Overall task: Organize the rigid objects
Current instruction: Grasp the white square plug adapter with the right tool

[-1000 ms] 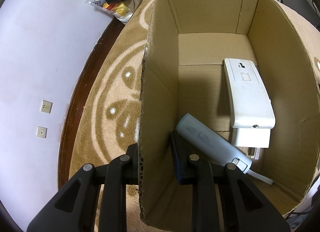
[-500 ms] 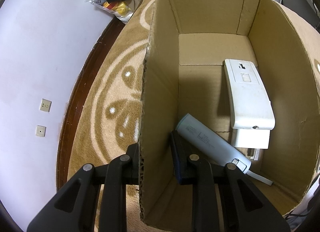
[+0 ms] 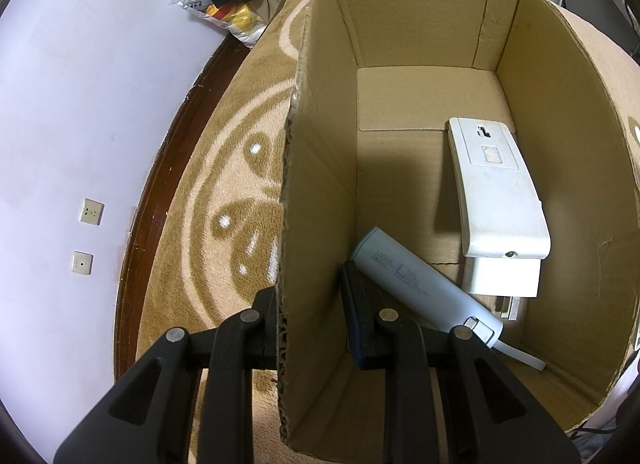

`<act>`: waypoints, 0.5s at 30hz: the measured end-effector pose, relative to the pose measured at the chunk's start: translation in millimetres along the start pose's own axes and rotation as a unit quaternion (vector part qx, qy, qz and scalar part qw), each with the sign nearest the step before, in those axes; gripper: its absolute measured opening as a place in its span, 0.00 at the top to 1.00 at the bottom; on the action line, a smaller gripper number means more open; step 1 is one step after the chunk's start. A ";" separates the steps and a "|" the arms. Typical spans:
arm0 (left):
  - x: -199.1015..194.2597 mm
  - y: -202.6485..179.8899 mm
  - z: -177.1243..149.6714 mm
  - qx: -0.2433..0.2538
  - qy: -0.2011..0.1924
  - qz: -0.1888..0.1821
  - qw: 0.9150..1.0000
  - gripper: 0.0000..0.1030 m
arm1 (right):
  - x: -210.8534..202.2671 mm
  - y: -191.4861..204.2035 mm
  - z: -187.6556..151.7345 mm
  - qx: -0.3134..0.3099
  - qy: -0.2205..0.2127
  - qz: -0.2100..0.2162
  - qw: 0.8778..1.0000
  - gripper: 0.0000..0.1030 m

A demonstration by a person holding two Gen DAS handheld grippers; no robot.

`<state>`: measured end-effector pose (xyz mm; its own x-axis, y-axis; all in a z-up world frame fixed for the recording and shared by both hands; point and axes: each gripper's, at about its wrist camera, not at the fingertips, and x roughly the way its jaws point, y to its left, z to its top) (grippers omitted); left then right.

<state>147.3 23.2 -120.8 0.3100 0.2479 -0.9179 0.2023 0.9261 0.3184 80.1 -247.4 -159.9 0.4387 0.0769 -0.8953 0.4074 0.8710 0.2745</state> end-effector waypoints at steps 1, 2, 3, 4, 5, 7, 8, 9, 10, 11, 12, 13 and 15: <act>0.0 -0.6 -0.4 0.001 0.000 0.001 1.000 0.78 | 0.3 -0.2 0.2 0.001 0.001 0.001 1.000 0.41; 0.4 0.1 -0.5 0.001 -0.001 0.000 1.000 0.78 | 0.3 -0.2 -0.1 0.000 0.002 0.001 1.000 0.41; 0.2 -1.0 -1.1 0.001 -0.001 0.000 1.000 0.78 | -0.1 -0.1 -0.3 -0.001 0.002 0.001 1.000 0.42; 0.0 -1.2 -1.2 0.000 0.000 0.000 1.000 0.78 | -0.4 0.0 -0.4 -0.001 0.003 0.001 1.000 0.42; -0.1 -1.0 -1.2 0.000 0.000 -0.001 1.000 0.78 | -0.5 0.0 -0.1 0.001 0.005 0.001 1.000 0.42; -0.3 -1.1 -1.2 0.000 0.000 0.000 1.000 0.78 | -1.7 -2.4 0.4 0.014 0.006 0.011 1.000 0.42; -0.2 -1.0 -1.1 0.001 0.000 0.000 1.000 0.78 | -2.2 -5.2 0.5 0.026 0.007 0.021 0.999 0.41; -0.2 -0.6 -0.9 0.001 -0.001 0.000 1.000 0.78 | -2.4 -7.6 1.3 0.036 0.007 0.029 0.999 0.41; -0.7 -1.2 -1.0 0.001 -0.001 0.000 1.000 0.78 | -2.8 -9.7 2.1 0.045 0.007 0.037 0.998 0.41; -0.7 -1.1 -1.0 0.001 -0.001 -0.001 1.000 0.78 | -3.9 -12.5 2.9 0.053 0.005 0.044 0.998 0.41; -0.6 -1.4 -1.1 0.000 0.000 -0.001 1.000 0.78 | -5.3 -13.7 3.2 0.056 0.002 0.046 0.997 0.41; -0.5 -1.6 -1.0 0.000 0.000 -0.001 1.000 0.78 | -6.9 -14.7 3.2 0.059 -0.003 0.044 0.997 0.41; -0.4 -2.4 -0.8 0.000 0.000 0.000 1.000 0.78 | -11.3 -17.6 3.3 0.063 -0.014 0.037 0.997 0.41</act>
<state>145.9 21.1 -121.4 0.3097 0.2471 -0.9182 0.2034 0.9261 0.3178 70.7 -265.1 -153.4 0.4938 0.1238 -0.8607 0.4690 0.7955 0.3836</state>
